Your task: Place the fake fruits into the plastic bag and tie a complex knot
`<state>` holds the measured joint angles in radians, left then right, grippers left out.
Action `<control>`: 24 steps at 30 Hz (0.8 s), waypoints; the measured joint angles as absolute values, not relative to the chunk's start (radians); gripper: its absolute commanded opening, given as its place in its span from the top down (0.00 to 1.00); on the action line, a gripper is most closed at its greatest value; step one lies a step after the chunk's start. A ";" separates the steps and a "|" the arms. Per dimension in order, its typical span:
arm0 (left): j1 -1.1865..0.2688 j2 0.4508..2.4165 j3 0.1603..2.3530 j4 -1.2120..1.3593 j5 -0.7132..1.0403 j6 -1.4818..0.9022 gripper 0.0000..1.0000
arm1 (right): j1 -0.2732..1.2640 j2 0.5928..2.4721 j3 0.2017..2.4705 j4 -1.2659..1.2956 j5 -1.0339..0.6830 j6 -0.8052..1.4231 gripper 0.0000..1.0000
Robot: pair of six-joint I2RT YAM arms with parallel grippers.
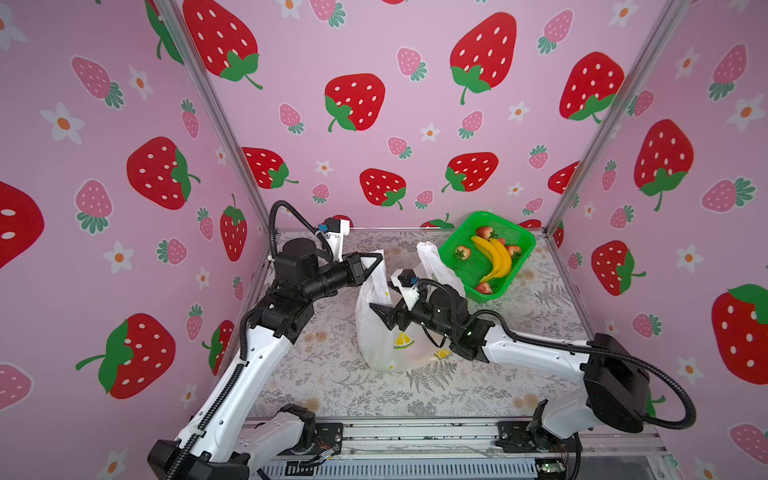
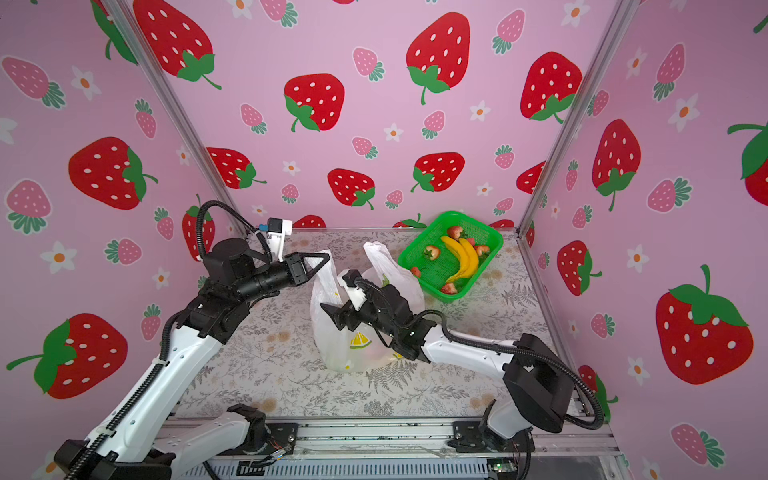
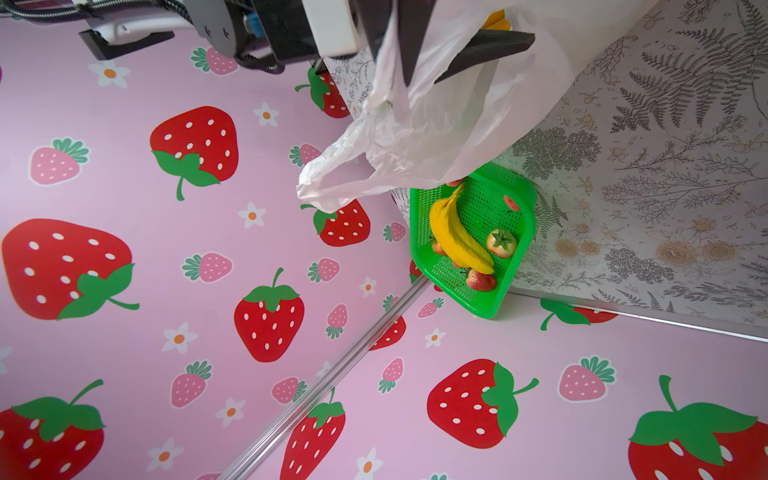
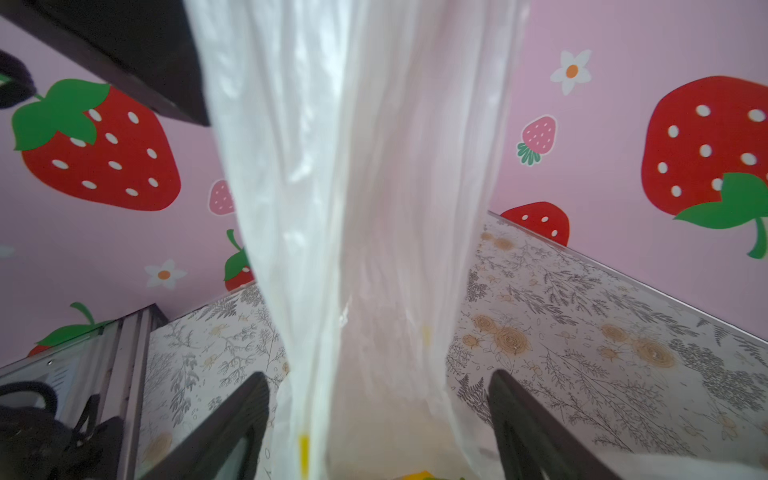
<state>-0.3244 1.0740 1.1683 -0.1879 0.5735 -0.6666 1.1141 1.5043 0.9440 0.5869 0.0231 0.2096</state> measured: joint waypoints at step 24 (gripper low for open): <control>-0.324 1.039 1.122 -0.175 0.516 -0.836 1.00 | 1.293 1.845 1.219 0.785 0.824 0.244 0.35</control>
